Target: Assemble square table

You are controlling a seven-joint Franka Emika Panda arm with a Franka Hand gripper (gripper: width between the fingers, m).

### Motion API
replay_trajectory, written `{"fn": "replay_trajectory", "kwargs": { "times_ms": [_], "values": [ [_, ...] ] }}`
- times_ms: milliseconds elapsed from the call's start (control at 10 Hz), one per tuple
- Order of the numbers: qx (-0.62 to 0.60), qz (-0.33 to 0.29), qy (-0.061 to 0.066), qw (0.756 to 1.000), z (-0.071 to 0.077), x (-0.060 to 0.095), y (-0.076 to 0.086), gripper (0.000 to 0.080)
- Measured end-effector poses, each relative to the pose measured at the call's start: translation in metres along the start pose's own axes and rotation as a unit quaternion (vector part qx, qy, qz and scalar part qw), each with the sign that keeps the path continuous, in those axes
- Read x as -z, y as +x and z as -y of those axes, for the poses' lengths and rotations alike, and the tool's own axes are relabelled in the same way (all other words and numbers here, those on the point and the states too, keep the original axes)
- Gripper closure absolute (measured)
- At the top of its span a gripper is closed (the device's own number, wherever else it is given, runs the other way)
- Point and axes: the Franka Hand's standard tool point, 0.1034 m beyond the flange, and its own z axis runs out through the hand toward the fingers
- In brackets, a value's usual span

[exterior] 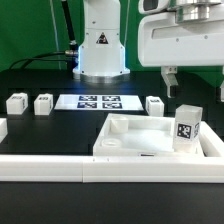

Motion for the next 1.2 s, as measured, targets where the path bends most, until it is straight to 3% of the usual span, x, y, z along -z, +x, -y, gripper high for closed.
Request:
{"fn": "replay_trajectory", "kwargs": {
  "times_ms": [200,300,500,700,800,1200],
  "values": [
    [0.012,-0.003,0.005,1.0,-0.001,0.001,0.001,0.0151],
    [0.024,-0.008,0.017,1.0,-0.009,0.003,-0.002,0.0151],
    [0.075,-0.006,0.021,0.997,-0.028,0.008,-0.02,0.0151],
    [0.149,-0.01,0.018,0.989,-0.048,0.002,-0.036,0.0151],
    [0.169,-0.01,0.01,0.986,-0.047,-0.004,-0.044,0.0151],
    [0.297,-0.013,0.006,0.955,-0.047,-0.004,-0.043,0.0151]
  ]
}}
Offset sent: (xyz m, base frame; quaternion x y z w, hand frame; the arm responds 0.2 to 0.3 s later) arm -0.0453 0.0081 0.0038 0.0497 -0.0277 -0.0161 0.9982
